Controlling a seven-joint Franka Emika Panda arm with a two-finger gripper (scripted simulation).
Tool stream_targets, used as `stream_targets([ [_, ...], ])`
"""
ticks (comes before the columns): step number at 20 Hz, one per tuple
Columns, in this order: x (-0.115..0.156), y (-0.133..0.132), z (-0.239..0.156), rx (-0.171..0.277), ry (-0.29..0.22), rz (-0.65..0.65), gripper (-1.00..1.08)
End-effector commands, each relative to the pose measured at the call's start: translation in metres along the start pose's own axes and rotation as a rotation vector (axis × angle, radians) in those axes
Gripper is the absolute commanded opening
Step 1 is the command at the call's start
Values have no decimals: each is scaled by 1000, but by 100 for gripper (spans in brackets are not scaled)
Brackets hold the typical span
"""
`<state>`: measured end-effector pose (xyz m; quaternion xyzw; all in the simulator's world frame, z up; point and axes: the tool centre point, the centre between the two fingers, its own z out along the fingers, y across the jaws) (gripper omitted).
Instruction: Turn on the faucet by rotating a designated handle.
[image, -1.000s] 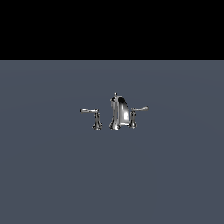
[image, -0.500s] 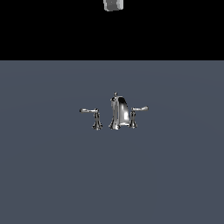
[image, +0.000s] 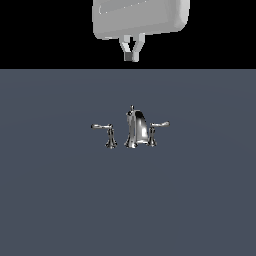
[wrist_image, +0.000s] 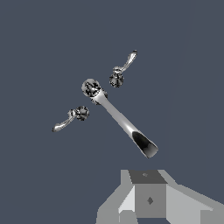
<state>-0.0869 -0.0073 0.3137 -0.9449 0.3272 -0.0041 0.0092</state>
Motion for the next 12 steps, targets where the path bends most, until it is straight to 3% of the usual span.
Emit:
stream_targets([
  [1, 14, -7, 16, 0, 1, 57, -100],
  [12, 79, -24, 87, -7, 3, 300, -100],
])
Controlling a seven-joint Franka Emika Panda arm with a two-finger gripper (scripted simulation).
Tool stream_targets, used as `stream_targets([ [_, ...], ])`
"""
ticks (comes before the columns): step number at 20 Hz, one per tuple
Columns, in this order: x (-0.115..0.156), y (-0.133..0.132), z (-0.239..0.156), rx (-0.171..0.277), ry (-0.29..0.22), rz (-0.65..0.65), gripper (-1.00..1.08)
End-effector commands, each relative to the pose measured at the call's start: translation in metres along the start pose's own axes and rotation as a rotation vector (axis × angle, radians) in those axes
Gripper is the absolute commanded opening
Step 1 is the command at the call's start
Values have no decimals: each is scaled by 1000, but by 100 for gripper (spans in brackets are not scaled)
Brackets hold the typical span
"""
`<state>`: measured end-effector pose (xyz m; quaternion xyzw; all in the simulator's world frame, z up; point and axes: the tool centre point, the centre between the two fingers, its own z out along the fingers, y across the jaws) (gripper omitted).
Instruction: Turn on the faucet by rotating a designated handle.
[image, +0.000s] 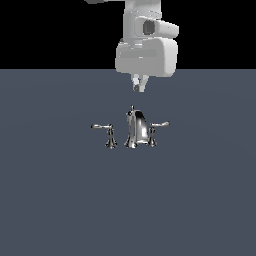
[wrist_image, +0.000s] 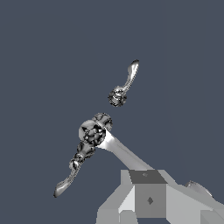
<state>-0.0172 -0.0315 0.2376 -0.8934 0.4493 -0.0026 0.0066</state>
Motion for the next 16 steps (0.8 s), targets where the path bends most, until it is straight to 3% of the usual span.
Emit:
stream_targets([
  [1, 15, -6, 17, -1, 1, 58, -100],
  [16, 108, -25, 110, -12, 7, 393, -100],
])
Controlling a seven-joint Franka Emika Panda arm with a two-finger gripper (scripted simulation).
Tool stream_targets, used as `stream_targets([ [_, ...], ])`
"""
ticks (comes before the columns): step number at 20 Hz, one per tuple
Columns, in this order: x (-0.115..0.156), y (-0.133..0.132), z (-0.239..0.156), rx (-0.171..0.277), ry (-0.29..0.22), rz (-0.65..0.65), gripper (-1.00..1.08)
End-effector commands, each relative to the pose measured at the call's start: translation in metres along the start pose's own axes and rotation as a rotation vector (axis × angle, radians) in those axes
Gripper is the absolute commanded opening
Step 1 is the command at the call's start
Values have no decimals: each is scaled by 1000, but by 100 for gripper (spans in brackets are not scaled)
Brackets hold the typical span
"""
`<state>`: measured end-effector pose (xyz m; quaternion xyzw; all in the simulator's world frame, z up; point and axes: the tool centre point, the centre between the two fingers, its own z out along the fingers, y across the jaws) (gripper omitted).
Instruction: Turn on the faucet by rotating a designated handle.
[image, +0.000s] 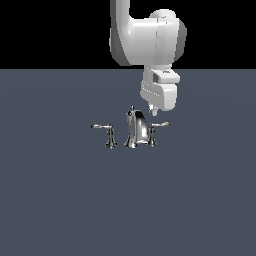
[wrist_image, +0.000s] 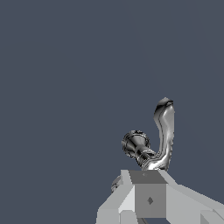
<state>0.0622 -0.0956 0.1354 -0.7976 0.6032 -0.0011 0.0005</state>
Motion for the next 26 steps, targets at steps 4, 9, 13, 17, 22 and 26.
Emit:
stream_targets([
  [4, 24, -10, 24, -1, 1, 91, -100],
  [9, 38, -14, 37, -2, 0, 141, -100],
  [13, 43, -16, 42, -2, 0, 159, -100],
  [17, 43, -16, 41, -2, -1, 159, -100],
  [22, 45, -9, 41, -2, -1, 159, -100],
  [26, 48, 4, 41, -2, -1, 159, -100],
])
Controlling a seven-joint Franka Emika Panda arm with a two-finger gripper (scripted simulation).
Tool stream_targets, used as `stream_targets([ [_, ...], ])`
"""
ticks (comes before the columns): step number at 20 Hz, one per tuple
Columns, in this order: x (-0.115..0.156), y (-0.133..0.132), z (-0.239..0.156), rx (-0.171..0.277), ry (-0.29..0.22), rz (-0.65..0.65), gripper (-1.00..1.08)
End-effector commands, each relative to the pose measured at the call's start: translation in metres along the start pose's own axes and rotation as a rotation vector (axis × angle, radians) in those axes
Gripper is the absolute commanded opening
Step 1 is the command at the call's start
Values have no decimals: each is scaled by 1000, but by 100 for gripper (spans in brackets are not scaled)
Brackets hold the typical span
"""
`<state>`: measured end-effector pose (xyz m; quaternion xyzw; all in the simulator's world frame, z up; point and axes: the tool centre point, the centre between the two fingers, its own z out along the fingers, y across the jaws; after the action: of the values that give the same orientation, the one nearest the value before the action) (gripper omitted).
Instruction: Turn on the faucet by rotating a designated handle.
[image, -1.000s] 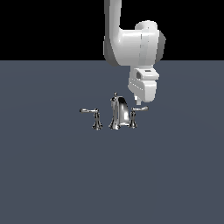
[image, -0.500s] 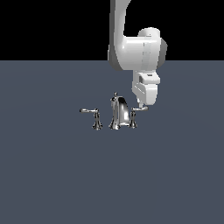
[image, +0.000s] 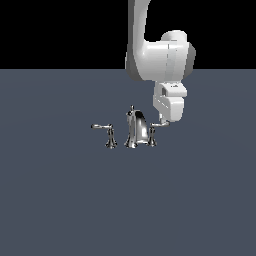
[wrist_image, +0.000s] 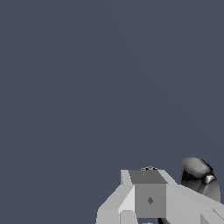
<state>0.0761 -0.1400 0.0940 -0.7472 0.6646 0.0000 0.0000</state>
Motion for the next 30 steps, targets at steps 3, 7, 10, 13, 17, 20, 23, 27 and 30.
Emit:
stream_targets([
  [3, 6, 15, 0, 0, 0, 0, -100],
  [7, 12, 28, 0, 0, 0, 0, -100],
  [10, 3, 21, 0, 9, -1, -11, -100],
  [13, 2, 31, 0, 8, -1, -9, -100],
  [17, 0, 43, 0, 6, -1, -6, -100],
  [20, -2, 52, 0, 4, 0, -5, -100],
  [23, -3, 62, 0, 3, 0, -2, -100],
  [27, -5, 75, 0, 0, 0, 0, -100],
  [30, -5, 74, 0, 4, 2, 4, -100],
])
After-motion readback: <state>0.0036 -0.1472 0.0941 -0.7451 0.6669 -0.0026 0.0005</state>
